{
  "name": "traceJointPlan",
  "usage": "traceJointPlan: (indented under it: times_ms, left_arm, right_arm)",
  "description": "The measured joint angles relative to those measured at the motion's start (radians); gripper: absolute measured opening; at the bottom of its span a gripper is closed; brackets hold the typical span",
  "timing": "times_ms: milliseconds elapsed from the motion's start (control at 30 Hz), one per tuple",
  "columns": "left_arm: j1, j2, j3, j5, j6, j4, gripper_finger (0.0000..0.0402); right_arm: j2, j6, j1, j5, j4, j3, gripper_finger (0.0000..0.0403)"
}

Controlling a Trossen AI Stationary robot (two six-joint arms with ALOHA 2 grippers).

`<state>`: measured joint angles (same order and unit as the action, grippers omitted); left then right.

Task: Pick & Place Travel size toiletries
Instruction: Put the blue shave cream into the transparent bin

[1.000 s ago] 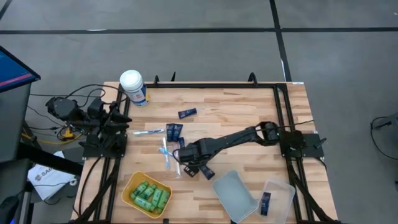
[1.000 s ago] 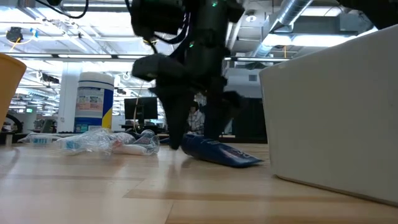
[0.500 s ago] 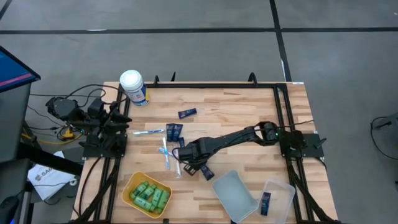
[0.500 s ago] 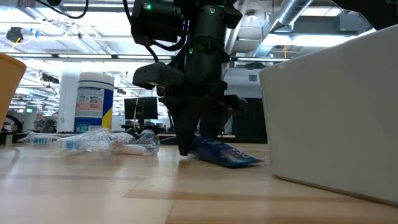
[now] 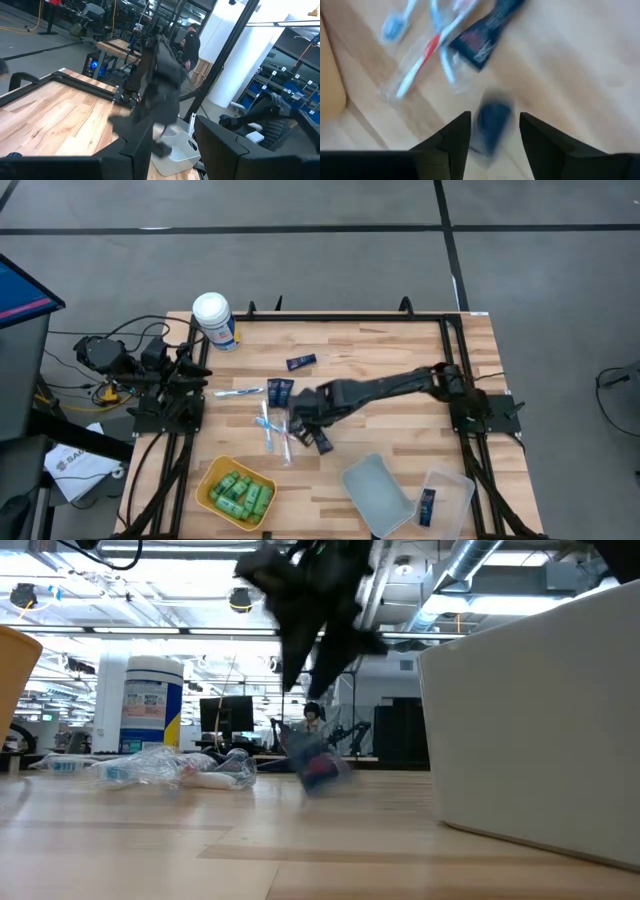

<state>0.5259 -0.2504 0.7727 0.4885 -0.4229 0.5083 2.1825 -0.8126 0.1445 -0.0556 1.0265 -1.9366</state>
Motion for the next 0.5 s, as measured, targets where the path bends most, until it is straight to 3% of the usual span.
traceJointPlan:
  times_ms: [333, 500]
  left_arm:
    - [0.000, 0.000, 0.000, 0.000, 0.021, 0.000, 0.0143]
    - [0.000, 0.000, 0.000, 0.000, 0.026, 0.000, 0.0143]
  right_arm:
    - [-0.207, -0.090, 0.057, -0.193, 0.400, -0.001, 0.0071]
    - [-0.237, -0.132, 0.105, -0.204, 0.404, -0.001, 0.0044]
